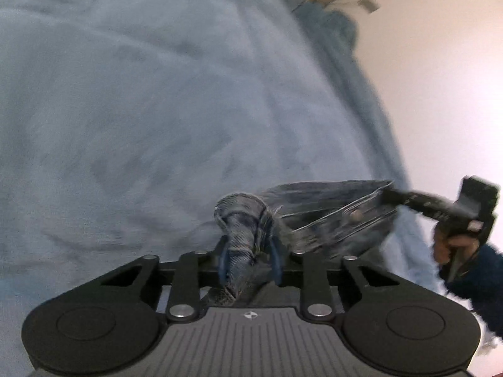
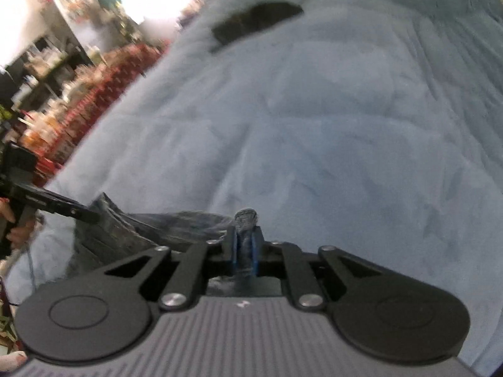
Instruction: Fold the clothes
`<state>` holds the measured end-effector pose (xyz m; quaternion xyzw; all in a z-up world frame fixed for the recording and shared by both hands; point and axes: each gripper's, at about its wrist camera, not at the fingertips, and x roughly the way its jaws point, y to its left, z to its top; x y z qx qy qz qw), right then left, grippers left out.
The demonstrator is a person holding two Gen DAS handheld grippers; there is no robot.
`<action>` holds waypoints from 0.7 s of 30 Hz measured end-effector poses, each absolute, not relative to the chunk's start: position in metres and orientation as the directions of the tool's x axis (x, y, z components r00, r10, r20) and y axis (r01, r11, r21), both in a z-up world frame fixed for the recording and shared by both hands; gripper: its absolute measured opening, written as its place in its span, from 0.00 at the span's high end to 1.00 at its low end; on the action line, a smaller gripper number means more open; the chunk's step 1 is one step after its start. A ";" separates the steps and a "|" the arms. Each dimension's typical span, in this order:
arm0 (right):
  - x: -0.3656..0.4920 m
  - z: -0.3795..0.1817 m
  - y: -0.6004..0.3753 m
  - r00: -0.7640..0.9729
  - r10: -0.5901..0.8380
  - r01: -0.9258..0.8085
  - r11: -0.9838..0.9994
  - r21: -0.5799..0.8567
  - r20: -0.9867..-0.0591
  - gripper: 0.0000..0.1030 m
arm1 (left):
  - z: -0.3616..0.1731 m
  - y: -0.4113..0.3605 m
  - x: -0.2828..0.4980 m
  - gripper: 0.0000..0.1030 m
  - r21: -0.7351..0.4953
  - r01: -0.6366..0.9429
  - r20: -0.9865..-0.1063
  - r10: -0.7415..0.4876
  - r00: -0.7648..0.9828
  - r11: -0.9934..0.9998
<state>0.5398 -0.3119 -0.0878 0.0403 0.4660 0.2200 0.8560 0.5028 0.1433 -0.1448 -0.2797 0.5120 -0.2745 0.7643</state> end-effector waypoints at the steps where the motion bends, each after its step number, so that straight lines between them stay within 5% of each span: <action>1: 0.537 -0.083 -0.308 0.481 0.413 -0.342 0.901 0.268 -0.773 0.93 | -0.137 0.143 0.501 0.89 -0.724 0.130 -0.605 -0.713 0.354 0.678; 8: 0.538 -0.062 -0.290 0.582 0.334 -0.388 0.915 0.107 -0.741 0.92 | -0.117 0.125 0.505 0.90 -0.560 0.208 -0.653 -0.582 0.486 0.802; 10: 0.546 -0.079 -0.296 0.548 0.302 -0.353 0.929 0.111 -0.780 0.86 | -0.138 0.123 0.513 0.82 -0.489 0.179 -0.724 -0.512 0.463 0.854; 14: 0.562 -0.118 -0.314 0.490 0.273 -0.248 0.954 0.168 -0.828 0.72 | -0.185 0.132 0.531 0.81 -0.537 0.028 -0.770 -0.504 0.393 0.843; 16: 0.564 -0.126 -0.324 0.482 0.299 -0.204 0.952 0.226 -0.824 0.64 | -0.194 0.136 0.536 0.62 -0.562 -0.007 -0.760 -0.513 0.400 0.827; 18: 0.564 -0.131 -0.332 0.482 0.328 -0.188 0.944 0.269 -0.813 0.54 | -0.195 0.136 0.538 0.54 -0.570 -0.001 -0.747 -0.518 0.417 0.822; 21: 0.566 -0.137 -0.335 0.462 0.355 -0.209 0.934 0.289 -0.813 0.53 | -0.201 0.131 0.539 0.52 -0.594 0.035 -0.735 -0.560 0.381 0.804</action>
